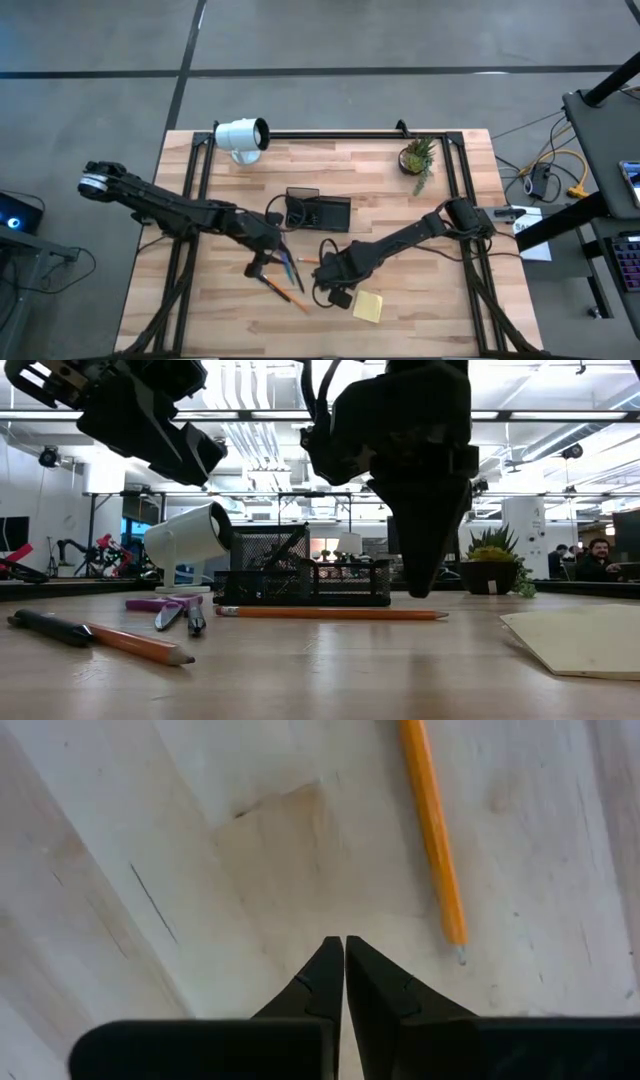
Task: Pick and place office supplies into organizer
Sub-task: Put the top yellow pencil into the black desk organizer
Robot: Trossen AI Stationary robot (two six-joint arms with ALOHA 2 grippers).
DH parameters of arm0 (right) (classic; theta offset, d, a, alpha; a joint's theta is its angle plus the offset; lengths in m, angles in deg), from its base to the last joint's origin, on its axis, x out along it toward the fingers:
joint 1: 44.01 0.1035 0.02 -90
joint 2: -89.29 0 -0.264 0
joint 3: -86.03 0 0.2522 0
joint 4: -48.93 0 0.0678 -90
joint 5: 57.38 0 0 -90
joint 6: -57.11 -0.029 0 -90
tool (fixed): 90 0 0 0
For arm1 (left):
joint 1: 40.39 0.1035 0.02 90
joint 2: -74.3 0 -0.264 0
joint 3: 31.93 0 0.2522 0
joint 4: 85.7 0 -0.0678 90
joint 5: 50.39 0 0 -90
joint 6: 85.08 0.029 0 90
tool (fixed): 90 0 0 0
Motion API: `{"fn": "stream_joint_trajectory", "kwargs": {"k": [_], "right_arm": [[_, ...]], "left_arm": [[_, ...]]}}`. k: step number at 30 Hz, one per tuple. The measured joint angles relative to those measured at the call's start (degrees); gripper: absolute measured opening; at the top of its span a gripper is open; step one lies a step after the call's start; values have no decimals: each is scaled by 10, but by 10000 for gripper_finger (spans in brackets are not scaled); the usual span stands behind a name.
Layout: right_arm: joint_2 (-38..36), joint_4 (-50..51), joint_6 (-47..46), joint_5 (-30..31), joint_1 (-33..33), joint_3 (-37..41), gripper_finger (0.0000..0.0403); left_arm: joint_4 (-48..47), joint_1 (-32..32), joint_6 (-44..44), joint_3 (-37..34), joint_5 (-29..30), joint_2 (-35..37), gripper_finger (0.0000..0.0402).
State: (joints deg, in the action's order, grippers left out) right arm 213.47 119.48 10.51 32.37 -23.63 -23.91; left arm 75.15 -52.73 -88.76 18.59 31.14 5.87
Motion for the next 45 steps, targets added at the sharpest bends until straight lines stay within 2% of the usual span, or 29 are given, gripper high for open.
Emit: {"fn": "stream_joint_trajectory", "kwargs": {"k": [10,25,29,33,45], "right_arm": [[0,-9,3,-61,-5,0,8],[-13,-15,55,-76,-41,0,8],[-13,-25,67,-100,-44,4,8],[-14,-31,70,-122,-49,28,8],[-57,-64,70,-123,-87,114,8]], "left_arm": [[-15,28,0,0,-48,0,134],[-42,30,-5,-3,-61,0,134],[-49,30,-5,-5,-61,0,134],[-47,30,-5,-4,-61,0,134],[-46,30,-4,-4,-61,0,134]]}}
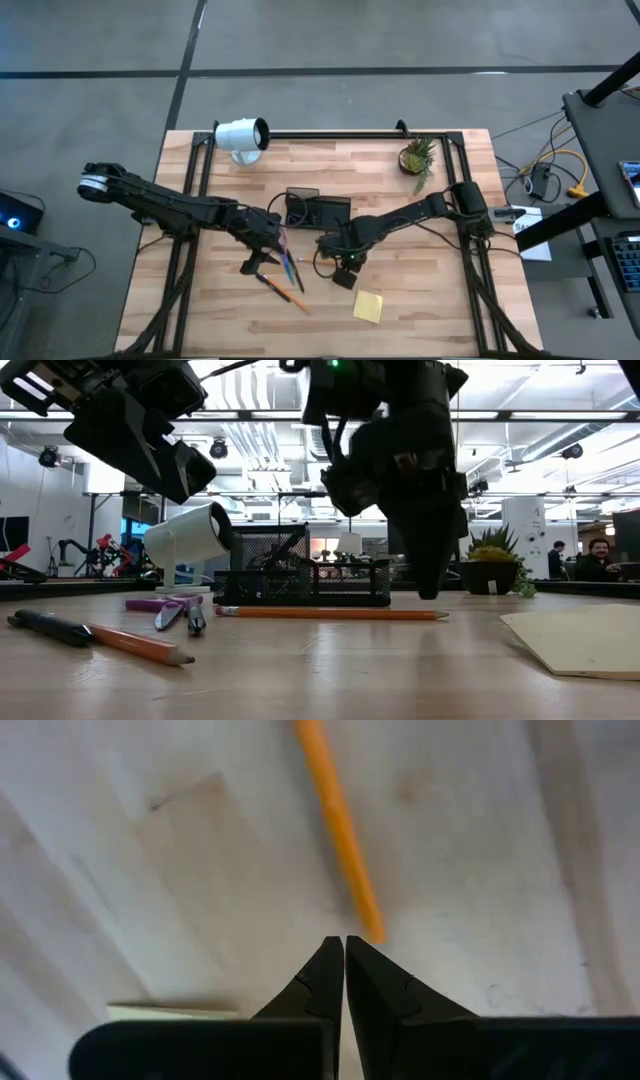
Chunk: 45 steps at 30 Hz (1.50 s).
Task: Pick and place office supplies into organizer
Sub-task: Put the top yellow pencil into the black desk organizer
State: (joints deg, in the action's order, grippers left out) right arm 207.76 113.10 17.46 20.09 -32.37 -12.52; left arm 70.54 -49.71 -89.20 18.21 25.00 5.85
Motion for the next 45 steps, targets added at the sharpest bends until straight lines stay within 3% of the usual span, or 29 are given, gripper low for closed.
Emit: {"fn": "stream_joint_trajectory", "kwargs": {"k": [19,26,45], "right_arm": [[0,-6,35,-7,-10,20,8],[-31,19,40,5,-11,19,9],[-4,-32,65,4,-17,44,9]], "left_arm": [[5,0,0,0,0,0,134],[6,1,1,0,0,0,134],[15,4,-1,0,0,0,134]]}}
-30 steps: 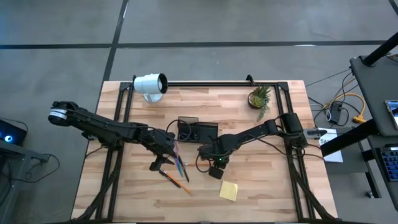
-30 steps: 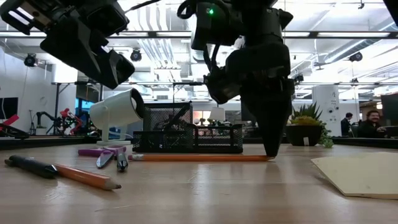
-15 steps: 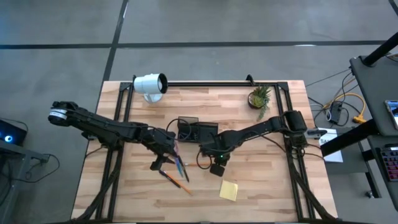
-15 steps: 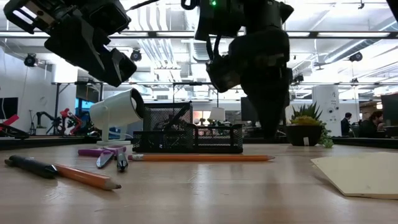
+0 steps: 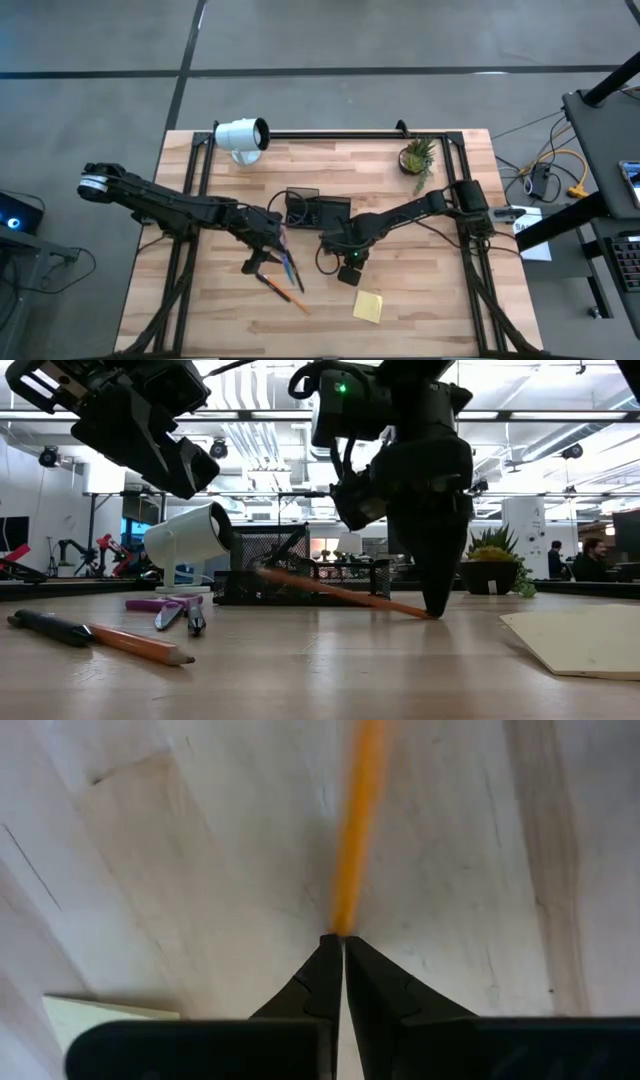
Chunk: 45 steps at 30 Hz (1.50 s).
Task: Pick and place office supplies into organizer
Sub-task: Put the top yellow pencil into the black desk organizer
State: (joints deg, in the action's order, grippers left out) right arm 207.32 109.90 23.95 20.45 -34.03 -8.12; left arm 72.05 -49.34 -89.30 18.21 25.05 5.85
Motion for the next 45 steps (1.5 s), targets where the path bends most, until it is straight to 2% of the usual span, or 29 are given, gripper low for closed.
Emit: {"fn": "stream_joint_trajectory", "kwargs": {"k": [8,13,18,26,34,38,45], "right_arm": [[0,-9,0,5,0,7,9],[0,-13,0,18,0,7,9],[0,-13,7,25,0,8,9],[0,-13,34,29,0,10,9],[0,-13,41,32,5,10,9],[0,-12,51,36,10,11,8],[0,-12,62,36,11,11,8]], "left_arm": [[10,0,-9,0,17,0,134],[46,2,71,0,61,-8,134],[101,12,126,11,61,-72,134],[104,27,199,70,82,-194,134],[101,31,266,121,136,-240,134],[96,38,303,124,136,-252,134],[96,55,316,124,138,-290,134]]}}
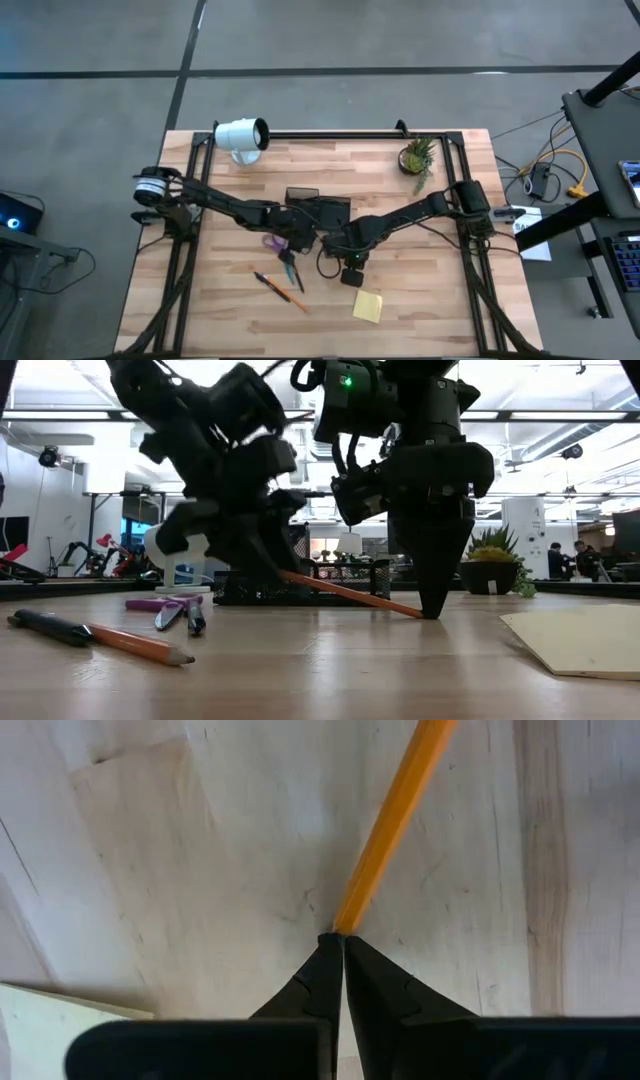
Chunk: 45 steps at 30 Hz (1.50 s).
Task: Pick and place office supplies into organizer
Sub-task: Put the top yellow pencil into the black desk organizer
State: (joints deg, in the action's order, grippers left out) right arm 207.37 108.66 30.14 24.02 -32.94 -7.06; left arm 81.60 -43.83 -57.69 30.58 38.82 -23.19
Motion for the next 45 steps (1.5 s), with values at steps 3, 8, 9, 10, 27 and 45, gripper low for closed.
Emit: {"fn": "stream_joint_trajectory", "kwargs": {"k": [3,8,9,10,27,45], "right_arm": [[0,0,4,0,0,0,8],[0,0,6,0,0,0,8],[0,0,6,-1,0,0,8],[0,0,7,-1,0,0,8],[-3,-3,7,0,0,1,8],[-90,65,-126,66,89,3,8]], "left_arm": [[3,1,8,1,17,-10,134],[2,1,11,1,42,-16,134],[1,1,9,1,42,-15,134],[0,1,8,1,42,-14,134],[-15,0,19,3,33,-11,11],[-265,-21,18,108,136,138,13]]}}
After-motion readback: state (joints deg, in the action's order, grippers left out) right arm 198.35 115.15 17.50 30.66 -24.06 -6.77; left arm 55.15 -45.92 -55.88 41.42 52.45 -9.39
